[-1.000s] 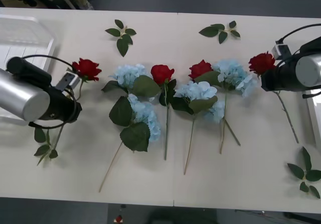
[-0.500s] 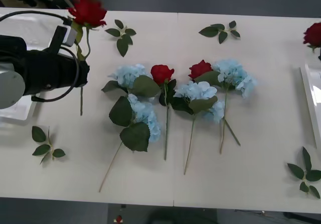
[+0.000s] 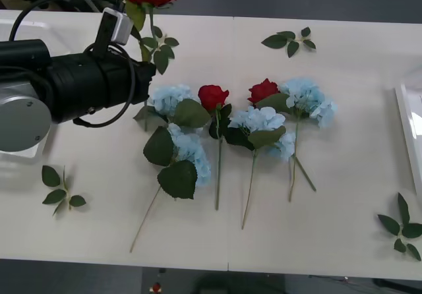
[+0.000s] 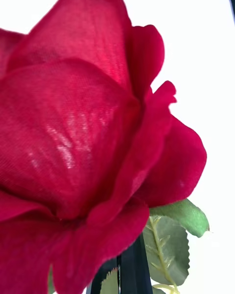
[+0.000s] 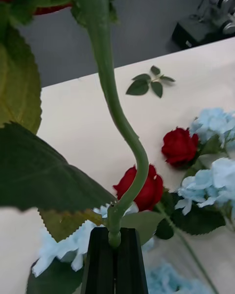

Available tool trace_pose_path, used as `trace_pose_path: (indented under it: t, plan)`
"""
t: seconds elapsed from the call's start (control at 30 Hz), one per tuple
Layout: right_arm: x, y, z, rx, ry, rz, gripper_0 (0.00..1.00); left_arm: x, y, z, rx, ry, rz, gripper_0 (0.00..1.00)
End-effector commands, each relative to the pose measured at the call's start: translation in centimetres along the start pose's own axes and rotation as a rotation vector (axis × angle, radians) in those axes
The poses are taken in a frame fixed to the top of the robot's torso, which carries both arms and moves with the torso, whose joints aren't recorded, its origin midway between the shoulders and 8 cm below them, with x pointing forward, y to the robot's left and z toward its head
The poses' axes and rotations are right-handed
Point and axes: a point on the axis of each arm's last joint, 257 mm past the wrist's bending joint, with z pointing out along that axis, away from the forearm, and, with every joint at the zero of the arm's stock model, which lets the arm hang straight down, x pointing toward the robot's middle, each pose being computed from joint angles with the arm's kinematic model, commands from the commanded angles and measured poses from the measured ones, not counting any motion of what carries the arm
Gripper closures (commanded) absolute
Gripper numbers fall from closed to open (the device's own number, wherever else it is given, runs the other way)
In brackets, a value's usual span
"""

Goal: Put the red flowers into the right box and the blue flowers into the left box

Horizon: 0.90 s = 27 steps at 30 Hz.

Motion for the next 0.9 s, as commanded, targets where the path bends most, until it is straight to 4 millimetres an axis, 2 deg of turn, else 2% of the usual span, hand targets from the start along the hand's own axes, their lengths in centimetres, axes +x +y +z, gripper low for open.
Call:
trace_pose_path:
  t: [0.03,0.2,0.3,0.47,0.67,0.83,0.9]
  plan:
    - [-0.6,-4.1,0.8,0.061,-0.038,-0.067,1.0,-5.1,-3.0,0.0,0.06,-0.113,0.086,1.0]
    - [0.5,-6.6,2.3,0.11,-0.033,-0.102,1.0,-6.5,-5.9,0.6,0.125,-0.166,0.137,1.0]
    - [1.0,-7.4,2.9,0.139,-0.029,-0.125,1.0,-7.1,-7.6,0.9,0.186,-0.19,0.144,1.0]
    - [2.2,-8.5,4.6,0.199,-0.035,-0.182,1.0,-6.4,-9.1,1.5,0.261,-0.209,0.217,1.0]
    - [3.1,-8.6,5.5,0.201,-0.031,-0.181,1.0,-4.8,-10.1,2.9,0.307,-0.219,0.317,1.0]
    - [3.2,-8.4,5.6,0.199,-0.03,-0.182,1.0,-5.1,-11.2,3.6,0.336,-0.25,0.399,1.0]
    - [3.2,-8.4,5.6,0.195,-0.032,-0.181,0.96,-5.4,-11.9,3.7,0.349,-0.264,0.42,1.0]
